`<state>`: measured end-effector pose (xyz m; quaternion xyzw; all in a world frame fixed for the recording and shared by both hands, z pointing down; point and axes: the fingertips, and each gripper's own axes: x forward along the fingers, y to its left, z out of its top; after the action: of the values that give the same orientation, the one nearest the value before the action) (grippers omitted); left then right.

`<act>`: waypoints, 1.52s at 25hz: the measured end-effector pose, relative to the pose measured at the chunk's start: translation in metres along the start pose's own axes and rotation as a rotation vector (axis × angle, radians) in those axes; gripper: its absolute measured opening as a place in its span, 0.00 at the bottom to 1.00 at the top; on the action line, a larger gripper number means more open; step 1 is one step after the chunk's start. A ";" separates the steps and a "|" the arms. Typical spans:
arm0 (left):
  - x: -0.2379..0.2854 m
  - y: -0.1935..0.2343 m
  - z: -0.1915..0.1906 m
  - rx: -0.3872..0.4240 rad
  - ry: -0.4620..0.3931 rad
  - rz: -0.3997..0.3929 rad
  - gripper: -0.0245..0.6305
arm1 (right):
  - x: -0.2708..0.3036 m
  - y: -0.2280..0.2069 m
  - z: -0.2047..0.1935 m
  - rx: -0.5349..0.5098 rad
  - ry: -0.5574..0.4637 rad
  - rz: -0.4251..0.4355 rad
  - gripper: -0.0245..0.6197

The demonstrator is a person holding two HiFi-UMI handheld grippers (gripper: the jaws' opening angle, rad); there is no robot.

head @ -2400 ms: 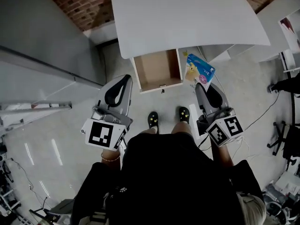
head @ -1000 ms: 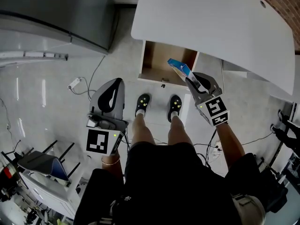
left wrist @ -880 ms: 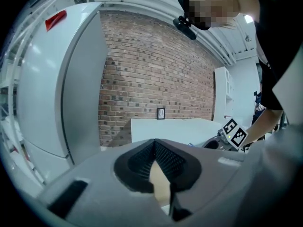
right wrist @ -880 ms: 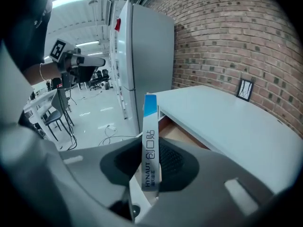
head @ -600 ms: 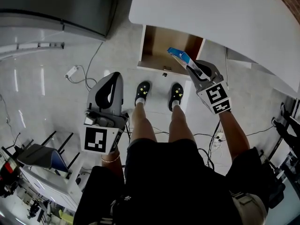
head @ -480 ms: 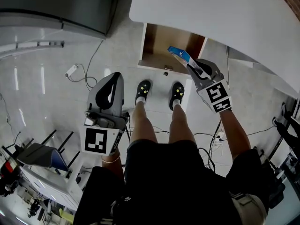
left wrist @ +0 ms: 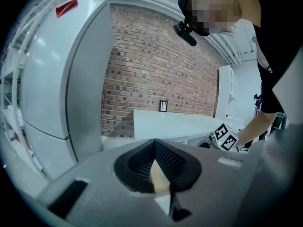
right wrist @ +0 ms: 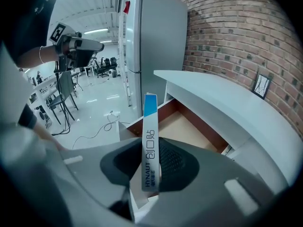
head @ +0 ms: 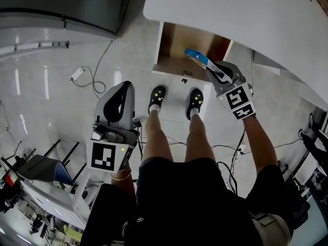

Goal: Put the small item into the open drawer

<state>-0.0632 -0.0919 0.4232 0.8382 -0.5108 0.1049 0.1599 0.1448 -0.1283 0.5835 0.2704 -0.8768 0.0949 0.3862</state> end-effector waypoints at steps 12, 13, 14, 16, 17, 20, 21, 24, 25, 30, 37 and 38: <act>0.010 0.012 -0.027 0.011 0.047 0.018 0.02 | 0.048 -0.006 -0.024 -0.085 0.083 0.051 0.19; 0.011 0.014 -0.028 0.009 0.050 0.020 0.02 | 0.051 -0.006 -0.025 -0.089 0.088 0.055 0.19; 0.011 0.016 -0.029 0.007 0.052 0.023 0.02 | 0.054 -0.006 -0.026 -0.093 0.091 0.058 0.19; 0.011 0.020 -0.030 0.002 0.054 0.028 0.02 | 0.059 -0.006 -0.026 -0.100 0.098 0.065 0.19; 0.012 0.022 -0.031 0.000 0.053 0.030 0.02 | 0.062 -0.006 -0.027 -0.104 0.102 0.068 0.19; 0.017 0.024 -0.034 -0.008 0.053 0.034 0.02 | 0.070 -0.005 -0.034 -0.101 0.113 0.087 0.19; 0.018 0.024 -0.036 -0.010 0.056 0.034 0.02 | 0.073 -0.005 -0.036 -0.106 0.120 0.093 0.19; 0.022 0.025 -0.040 -0.013 0.063 0.031 0.02 | 0.082 -0.006 -0.041 -0.138 0.146 0.107 0.19; 0.024 0.026 -0.041 -0.014 0.063 0.031 0.02 | 0.085 -0.005 -0.043 -0.146 0.153 0.114 0.19; 0.031 0.030 -0.047 -0.020 0.051 0.037 0.02 | 0.101 -0.002 -0.053 -0.161 0.183 0.142 0.19; 0.041 0.036 -0.051 -0.025 0.024 0.046 0.02 | 0.123 0.003 -0.065 -0.208 0.218 0.168 0.19; 0.042 0.036 -0.050 -0.026 0.022 0.047 0.02 | 0.124 0.003 -0.066 -0.212 0.222 0.168 0.19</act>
<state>-0.0765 -0.1230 0.4899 0.8228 -0.5297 0.1110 0.1737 0.1158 -0.1503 0.7188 0.1417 -0.8534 0.0631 0.4976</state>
